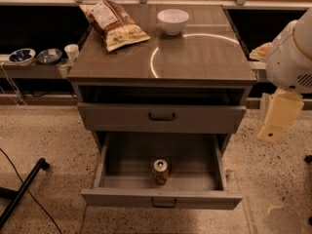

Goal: Pick orange can from middle drawer and place on counter

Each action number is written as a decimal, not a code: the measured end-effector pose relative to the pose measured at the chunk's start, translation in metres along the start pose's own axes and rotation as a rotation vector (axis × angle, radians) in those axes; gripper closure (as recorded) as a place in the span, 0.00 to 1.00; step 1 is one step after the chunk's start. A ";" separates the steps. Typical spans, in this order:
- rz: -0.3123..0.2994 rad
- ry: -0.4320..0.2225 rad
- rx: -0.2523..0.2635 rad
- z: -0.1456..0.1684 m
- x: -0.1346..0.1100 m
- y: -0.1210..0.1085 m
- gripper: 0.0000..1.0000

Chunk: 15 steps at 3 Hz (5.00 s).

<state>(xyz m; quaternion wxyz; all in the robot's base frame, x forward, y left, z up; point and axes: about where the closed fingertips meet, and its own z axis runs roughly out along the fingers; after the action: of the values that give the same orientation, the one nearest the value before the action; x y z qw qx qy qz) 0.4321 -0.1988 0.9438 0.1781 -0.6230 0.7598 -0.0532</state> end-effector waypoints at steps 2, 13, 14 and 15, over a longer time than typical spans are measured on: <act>0.071 -0.122 -0.181 0.130 -0.019 0.017 0.00; 0.126 -0.618 -0.032 0.506 -0.071 0.028 0.00; 0.121 -0.678 -0.077 0.529 -0.082 0.029 0.00; 0.077 -0.724 -0.118 0.546 -0.090 0.032 0.18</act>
Offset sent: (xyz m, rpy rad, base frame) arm 0.1057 0.0731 -0.2199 0.3379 0.1397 -0.0508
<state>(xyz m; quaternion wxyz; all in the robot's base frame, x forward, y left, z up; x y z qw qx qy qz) 0.6009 -0.0279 0.4440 0.4010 -0.5815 0.6724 0.2214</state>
